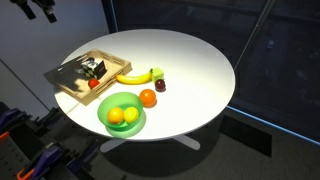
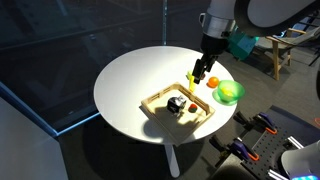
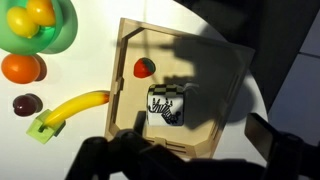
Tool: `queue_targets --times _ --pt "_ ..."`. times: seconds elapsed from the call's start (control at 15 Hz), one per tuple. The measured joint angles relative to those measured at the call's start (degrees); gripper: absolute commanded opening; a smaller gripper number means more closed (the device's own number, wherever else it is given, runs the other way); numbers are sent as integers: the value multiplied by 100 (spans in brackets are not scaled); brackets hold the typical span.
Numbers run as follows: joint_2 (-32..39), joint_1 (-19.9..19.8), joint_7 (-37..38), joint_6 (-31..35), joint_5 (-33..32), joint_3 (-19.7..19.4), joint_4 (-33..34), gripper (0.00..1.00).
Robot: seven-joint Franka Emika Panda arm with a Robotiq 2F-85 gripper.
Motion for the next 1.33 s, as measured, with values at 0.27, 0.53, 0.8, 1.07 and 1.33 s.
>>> queue_targets --times 0.27,0.53,0.8,1.07,1.33 --pt "311 -128 0 231 -131 -74 127 100" --pt "717 -210 0 435 -188 -199 312 100" --pt "1146 -262 28 454 -188 -304 503 100" --pt "1426 -262 27 438 -176 -342 555 100" --pt "1501 -262 -21 439 -196 -358 507 100"
